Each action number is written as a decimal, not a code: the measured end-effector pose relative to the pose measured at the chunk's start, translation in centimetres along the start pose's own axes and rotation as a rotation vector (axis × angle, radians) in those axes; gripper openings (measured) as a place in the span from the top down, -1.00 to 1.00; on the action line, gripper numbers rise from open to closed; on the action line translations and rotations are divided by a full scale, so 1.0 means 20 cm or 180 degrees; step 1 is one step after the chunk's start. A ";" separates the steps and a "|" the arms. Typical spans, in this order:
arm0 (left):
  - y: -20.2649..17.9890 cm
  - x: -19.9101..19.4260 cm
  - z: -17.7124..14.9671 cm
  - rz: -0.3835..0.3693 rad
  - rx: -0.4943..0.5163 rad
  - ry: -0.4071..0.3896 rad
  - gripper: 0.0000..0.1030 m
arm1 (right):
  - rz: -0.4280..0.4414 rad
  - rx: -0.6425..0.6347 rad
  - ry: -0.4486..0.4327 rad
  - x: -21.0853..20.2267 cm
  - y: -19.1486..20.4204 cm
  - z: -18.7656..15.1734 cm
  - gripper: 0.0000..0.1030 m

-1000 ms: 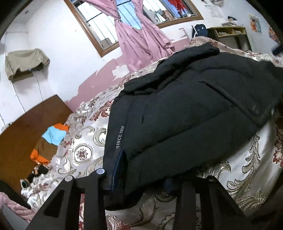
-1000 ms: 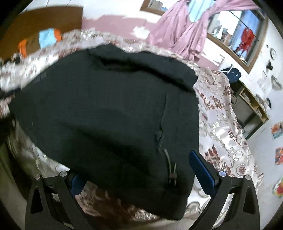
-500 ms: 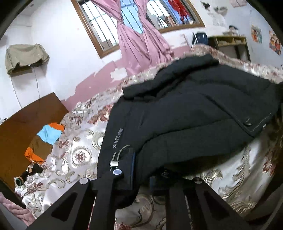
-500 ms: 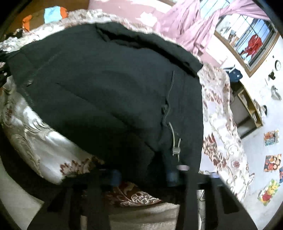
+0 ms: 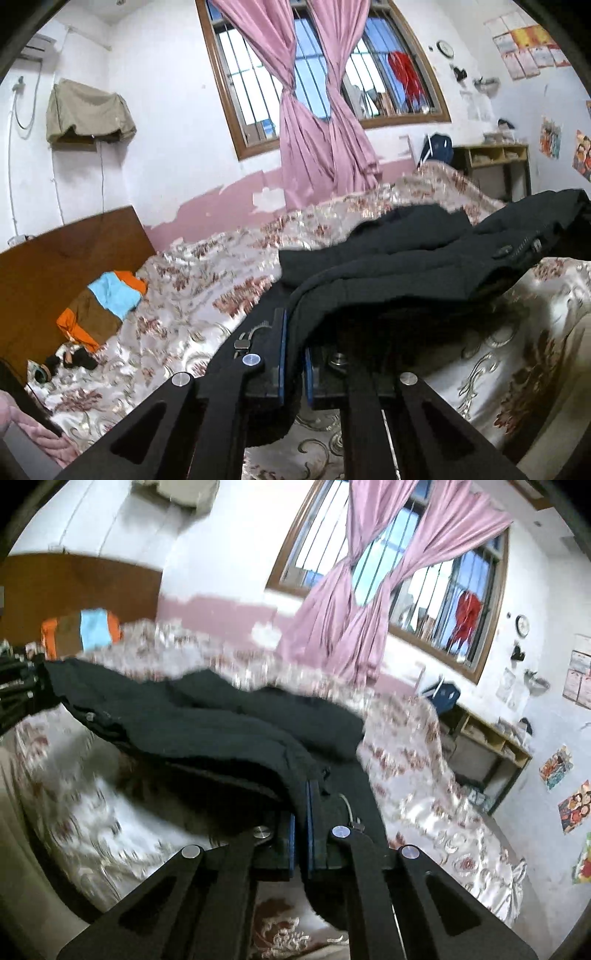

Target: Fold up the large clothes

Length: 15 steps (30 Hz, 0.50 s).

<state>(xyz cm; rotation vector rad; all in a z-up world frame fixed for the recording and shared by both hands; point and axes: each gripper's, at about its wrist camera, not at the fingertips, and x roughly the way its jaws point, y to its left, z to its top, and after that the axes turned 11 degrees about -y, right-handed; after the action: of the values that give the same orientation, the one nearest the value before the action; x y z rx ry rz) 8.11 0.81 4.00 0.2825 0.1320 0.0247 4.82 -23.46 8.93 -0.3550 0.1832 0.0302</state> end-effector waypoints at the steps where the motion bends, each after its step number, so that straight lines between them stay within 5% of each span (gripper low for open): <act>1: 0.02 -0.04 0.04 0.0009 0.0006 -0.0066 0.86 | -0.0014 0.0017 -0.0108 -0.05 -0.01 0.04 0.94; 9: 0.09 -0.18 0.26 0.0046 0.0022 -0.0443 0.86 | -0.0095 0.0290 -0.0656 -0.24 -0.10 0.24 0.94; 15: 0.13 -0.11 0.37 -0.0040 0.0046 -0.0530 0.86 | -0.0076 0.0481 -0.0768 -0.21 -0.19 0.32 0.94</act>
<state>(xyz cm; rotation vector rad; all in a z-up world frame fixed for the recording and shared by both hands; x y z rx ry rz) 6.81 1.06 12.10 0.2970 -0.0315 -0.0122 1.93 -24.74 16.81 -0.2006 -0.0576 0.0352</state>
